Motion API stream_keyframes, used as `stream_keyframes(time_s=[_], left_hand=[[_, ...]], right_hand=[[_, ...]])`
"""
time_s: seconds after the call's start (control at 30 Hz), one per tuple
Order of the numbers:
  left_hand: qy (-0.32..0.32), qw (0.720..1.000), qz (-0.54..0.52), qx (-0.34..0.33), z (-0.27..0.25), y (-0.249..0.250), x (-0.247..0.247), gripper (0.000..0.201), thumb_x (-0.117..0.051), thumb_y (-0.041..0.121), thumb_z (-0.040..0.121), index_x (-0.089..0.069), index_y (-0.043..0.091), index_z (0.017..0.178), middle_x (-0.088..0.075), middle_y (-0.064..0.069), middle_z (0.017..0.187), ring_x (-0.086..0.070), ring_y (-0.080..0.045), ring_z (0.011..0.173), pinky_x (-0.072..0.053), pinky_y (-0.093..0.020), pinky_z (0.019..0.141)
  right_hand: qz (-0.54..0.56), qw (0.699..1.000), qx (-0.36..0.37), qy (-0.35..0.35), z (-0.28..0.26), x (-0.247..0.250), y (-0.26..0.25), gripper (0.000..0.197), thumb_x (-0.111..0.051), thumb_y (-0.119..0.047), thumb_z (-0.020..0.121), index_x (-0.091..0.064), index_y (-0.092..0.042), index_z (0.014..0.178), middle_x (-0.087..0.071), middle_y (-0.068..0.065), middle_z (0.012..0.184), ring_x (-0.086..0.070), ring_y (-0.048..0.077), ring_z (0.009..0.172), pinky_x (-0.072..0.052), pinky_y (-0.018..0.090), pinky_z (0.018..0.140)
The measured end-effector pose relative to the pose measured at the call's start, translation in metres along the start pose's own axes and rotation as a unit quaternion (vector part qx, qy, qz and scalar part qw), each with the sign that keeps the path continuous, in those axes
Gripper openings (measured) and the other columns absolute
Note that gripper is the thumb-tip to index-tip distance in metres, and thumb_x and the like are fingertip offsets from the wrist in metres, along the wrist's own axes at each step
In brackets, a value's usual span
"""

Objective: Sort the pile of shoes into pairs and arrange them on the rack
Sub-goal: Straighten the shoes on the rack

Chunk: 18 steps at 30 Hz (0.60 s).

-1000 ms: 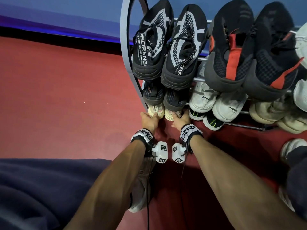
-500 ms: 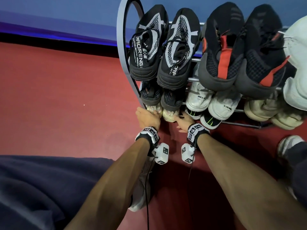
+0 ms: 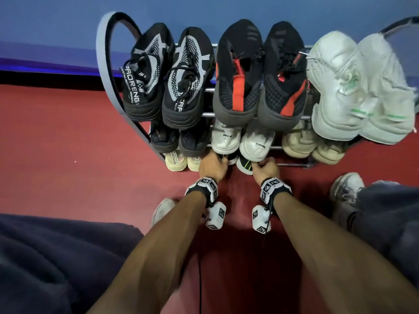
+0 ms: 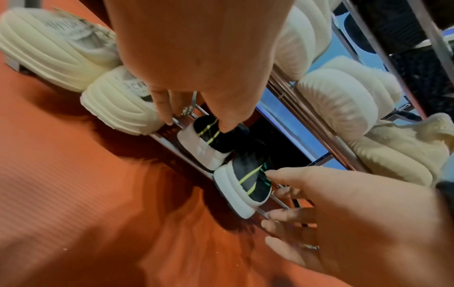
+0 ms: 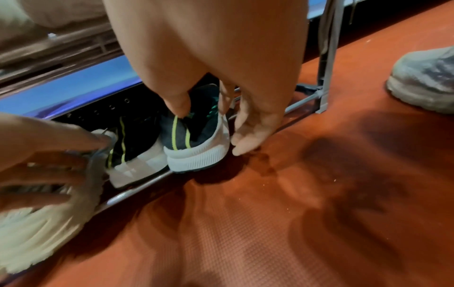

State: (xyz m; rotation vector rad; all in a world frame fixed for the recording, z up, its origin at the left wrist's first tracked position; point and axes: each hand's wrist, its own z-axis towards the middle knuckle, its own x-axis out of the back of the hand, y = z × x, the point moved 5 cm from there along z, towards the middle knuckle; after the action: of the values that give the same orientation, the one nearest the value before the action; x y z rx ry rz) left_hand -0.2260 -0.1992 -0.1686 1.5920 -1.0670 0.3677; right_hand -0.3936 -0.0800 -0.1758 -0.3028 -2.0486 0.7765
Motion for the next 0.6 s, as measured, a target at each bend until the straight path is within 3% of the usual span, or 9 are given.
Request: stream_keyframes(time_s=[0.07, 0.13, 0.3, 0.4, 0.47, 0.6], left_hand=[[-0.025, 0.999, 0.01, 0.02, 0.005, 0.006, -0.012, 0.045, -0.06, 0.044, 0.093, -0.066, 0.001, 0.106, -0.071, -0.021, 0.109, -0.066, -0.039, 0.104, -0.053, -0.041, 0.085], [-0.047, 0.998, 0.015, 0.038, 0.008, 0.009, -0.023, 0.05, -0.059, 0.045, 0.094, -0.068, -0.002, 0.107, -0.07, -0.024, 0.112, -0.066, -0.039, 0.108, -0.054, -0.041, 0.089], [-0.039, 0.998, 0.015, 0.056, 0.012, 0.006, -0.035, 0.047, -0.052, 0.034, 0.099, -0.061, -0.009, 0.116, -0.065, -0.03, 0.119, -0.062, -0.045, 0.115, -0.049, -0.043, 0.094], [-0.027, 0.998, -0.001, 0.06, 0.015, 0.004, -0.031, 0.04, -0.05, 0.024, 0.102, -0.057, -0.009, 0.124, -0.061, -0.03, 0.127, -0.058, -0.043, 0.12, -0.042, -0.04, 0.098], [-0.016, 0.997, -0.012, 0.074, 0.021, -0.001, -0.031, 0.038, -0.05, 0.023, 0.101, -0.061, -0.008, 0.121, -0.064, -0.028, 0.123, -0.06, -0.042, 0.116, -0.041, -0.038, 0.094], [-0.001, 0.993, -0.041, 0.11, 0.028, -0.009, -0.034, 0.034, -0.055, 0.024, 0.096, -0.066, -0.005, 0.112, -0.069, -0.024, 0.112, -0.064, -0.039, 0.107, -0.047, -0.038, 0.089]], right_hand=[[0.036, 0.998, -0.032, -0.033, 0.01, -0.004, 0.008, 0.052, -0.075, -0.033, 0.081, -0.05, -0.013, 0.123, -0.062, 0.014, 0.121, -0.064, 0.034, 0.105, -0.051, 0.036, 0.087], [0.116, 0.988, -0.067, -0.074, 0.018, -0.01, 0.011, 0.069, -0.079, -0.028, 0.08, -0.042, -0.017, 0.137, -0.06, 0.009, 0.128, -0.062, 0.029, 0.11, -0.054, 0.047, 0.094], [0.191, 0.966, -0.119, -0.128, 0.022, -0.016, 0.012, 0.065, -0.076, -0.028, 0.085, -0.04, -0.023, 0.138, -0.054, -0.003, 0.12, -0.057, 0.023, 0.105, -0.058, 0.043, 0.084], [0.217, 0.945, -0.161, -0.183, 0.012, -0.027, 0.017, 0.055, -0.067, -0.031, 0.093, -0.038, -0.025, 0.139, -0.061, 0.01, 0.126, -0.067, 0.033, 0.104, -0.058, 0.04, 0.077], [0.263, 0.927, -0.17, -0.205, 0.01, -0.036, 0.022, 0.052, -0.058, -0.02, 0.099, -0.032, -0.028, 0.143, -0.061, 0.012, 0.13, -0.07, 0.036, 0.099, -0.058, 0.039, 0.073], [0.321, 0.922, -0.149, -0.157, 0.017, -0.037, 0.03, 0.054, -0.053, -0.001, 0.099, -0.038, -0.026, 0.145, -0.059, 0.014, 0.133, -0.069, 0.032, 0.085, -0.058, 0.032, 0.055]])
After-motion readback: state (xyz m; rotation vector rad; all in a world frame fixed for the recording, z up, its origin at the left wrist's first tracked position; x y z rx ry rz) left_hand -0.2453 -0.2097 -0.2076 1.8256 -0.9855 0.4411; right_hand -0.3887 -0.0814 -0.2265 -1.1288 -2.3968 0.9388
